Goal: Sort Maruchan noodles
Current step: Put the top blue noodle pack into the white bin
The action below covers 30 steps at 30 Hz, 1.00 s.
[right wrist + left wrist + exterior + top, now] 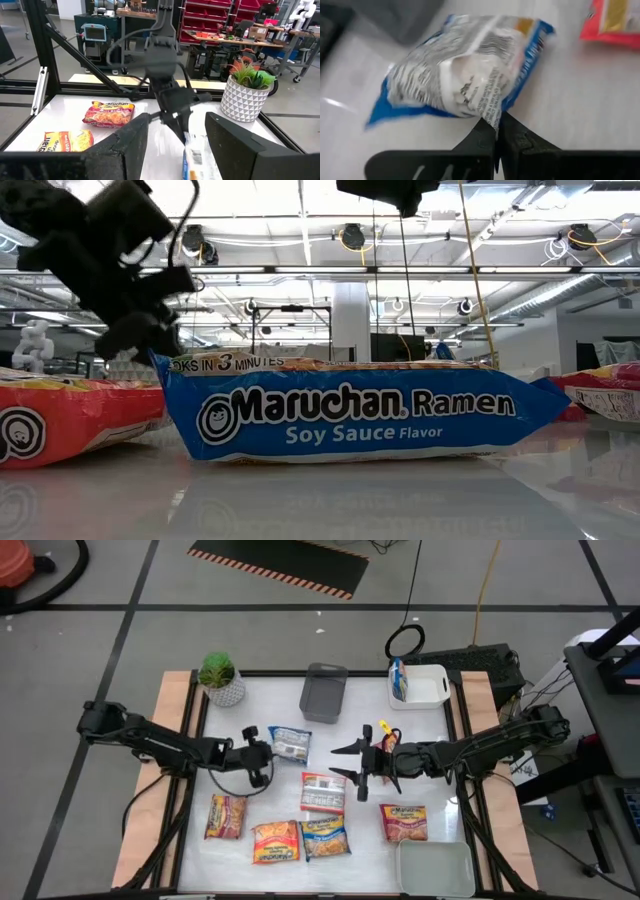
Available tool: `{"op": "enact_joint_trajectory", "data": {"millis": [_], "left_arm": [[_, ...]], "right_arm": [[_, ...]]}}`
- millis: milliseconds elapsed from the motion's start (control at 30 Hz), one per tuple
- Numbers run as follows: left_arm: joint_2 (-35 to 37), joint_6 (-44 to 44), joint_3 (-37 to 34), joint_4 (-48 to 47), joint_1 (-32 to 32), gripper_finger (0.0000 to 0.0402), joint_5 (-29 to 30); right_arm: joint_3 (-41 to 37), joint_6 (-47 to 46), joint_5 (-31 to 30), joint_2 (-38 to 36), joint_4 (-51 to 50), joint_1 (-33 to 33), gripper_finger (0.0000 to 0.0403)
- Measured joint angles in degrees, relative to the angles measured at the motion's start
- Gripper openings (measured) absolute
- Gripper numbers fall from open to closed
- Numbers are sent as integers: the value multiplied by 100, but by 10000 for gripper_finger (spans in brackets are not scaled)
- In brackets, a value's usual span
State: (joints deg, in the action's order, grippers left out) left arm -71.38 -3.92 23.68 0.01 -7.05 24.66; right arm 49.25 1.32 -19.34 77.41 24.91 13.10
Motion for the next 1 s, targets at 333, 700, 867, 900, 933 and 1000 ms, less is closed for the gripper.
{"op": "enact_joint_trajectory", "data": {"millis": [333, 700, 867, 900, 933, 1000], "left_arm": [[1025, 801, 0, 21, -887, 5, 1698], [1566, 1615, 4, 605, -1713, 5, 3221], [1565, 2305, 7, 1248, -2001, 5, 3469], [1565, 2416, 7, 1327, -2033, 5, 3478], [1565, 2493, 8, 1384, -2063, 5, 3496], [1565, 2629, 9, 1456, -2097, 5, 3519]], "right_arm": [[0, -170, -3, 0, 11, 1, 192], [0, -516, -3, -4, 496, 2, 192], [0, -568, -3, 16, 500, 2, 192], [0, -597, -3, 30, 501, 2, 192], [0, -603, -2, 36, 469, 4, 192], [-2, -602, 2, 37, 406, 28, 192]]}}
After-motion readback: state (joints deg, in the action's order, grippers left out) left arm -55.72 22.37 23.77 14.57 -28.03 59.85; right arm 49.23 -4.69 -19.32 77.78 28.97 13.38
